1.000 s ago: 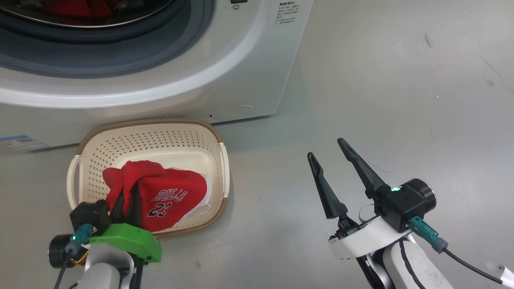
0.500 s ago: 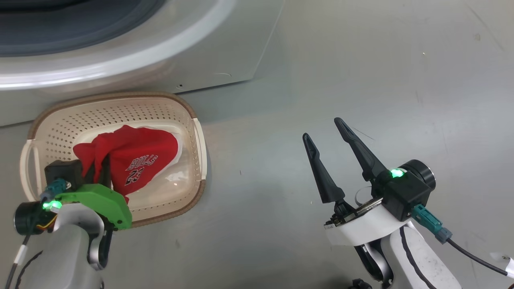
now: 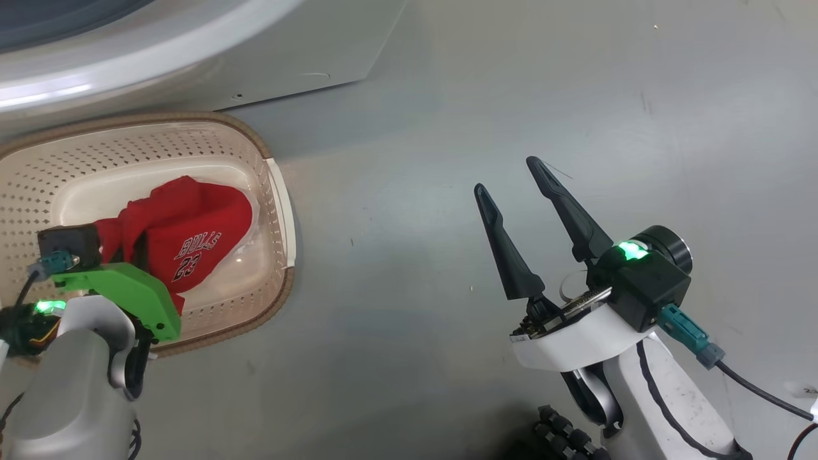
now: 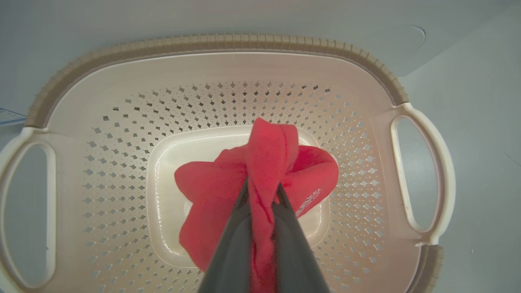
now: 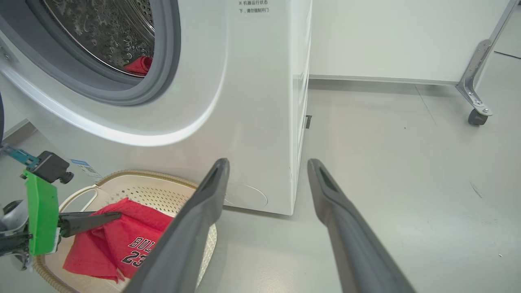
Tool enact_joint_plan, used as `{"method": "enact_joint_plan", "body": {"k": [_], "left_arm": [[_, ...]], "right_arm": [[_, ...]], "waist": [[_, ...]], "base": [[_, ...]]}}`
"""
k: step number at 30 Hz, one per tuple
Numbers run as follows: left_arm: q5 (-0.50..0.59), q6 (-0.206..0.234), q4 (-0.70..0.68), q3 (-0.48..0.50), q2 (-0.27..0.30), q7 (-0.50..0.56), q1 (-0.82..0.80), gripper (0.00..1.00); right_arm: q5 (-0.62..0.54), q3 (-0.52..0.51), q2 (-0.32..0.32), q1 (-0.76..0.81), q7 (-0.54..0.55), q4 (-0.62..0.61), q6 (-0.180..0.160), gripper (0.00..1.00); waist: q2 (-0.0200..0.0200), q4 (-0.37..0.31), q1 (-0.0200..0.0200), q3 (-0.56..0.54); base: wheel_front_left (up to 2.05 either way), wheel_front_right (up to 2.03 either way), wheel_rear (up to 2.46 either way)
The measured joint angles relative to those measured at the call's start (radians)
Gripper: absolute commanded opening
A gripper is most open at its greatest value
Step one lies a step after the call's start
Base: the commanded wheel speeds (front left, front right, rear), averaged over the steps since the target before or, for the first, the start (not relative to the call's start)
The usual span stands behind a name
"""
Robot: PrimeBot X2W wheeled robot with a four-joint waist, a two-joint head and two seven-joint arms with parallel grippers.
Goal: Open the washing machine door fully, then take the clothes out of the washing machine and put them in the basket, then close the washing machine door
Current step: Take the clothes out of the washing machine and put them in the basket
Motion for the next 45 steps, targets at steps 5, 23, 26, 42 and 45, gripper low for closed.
{"method": "enact_joint_plan", "body": {"k": [5,23,26,42,45], "left_arm": [[-0.021,-0.009,0.049,0.005,-0.003,0.000,-0.023,1.00],[-0.011,-0.027,0.128,-0.004,-0.031,-0.150,-0.045,1.00],[-0.010,-0.029,0.129,-0.005,-0.057,-0.192,-0.043,1.00],[-0.005,-0.034,0.033,-0.010,-0.123,-0.260,0.027,1.00],[0.011,-0.034,-0.021,-0.014,-0.124,-0.264,0.053,1.00]], "right_arm": [[0.005,-0.002,0.000,-0.009,0.000,0.004,0.000,1.00],[0.014,-0.039,0.003,-0.016,0.000,0.058,-0.008,1.00],[0.014,-0.063,0.003,-0.015,0.000,0.071,-0.015,1.00],[0.014,-0.152,0.003,0.038,0.000,0.133,-0.037,1.00],[0.014,-0.159,-0.001,0.059,0.000,0.145,-0.037,1.00]], "waist": [[0.0000,-0.009,0.0000,0.011],[0.0000,0.020,0.0001,-0.053],[0.0000,0.032,0.0001,-0.079],[0.0000,0.116,0.0001,-0.232],[0.0000,0.141,0.0001,-0.279]], "base": [[0.00,0.00,0.00],[0.00,0.00,0.00],[0.00,0.00,0.00],[0.00,0.00,0.00],[0.00,0.00,0.00]]}}
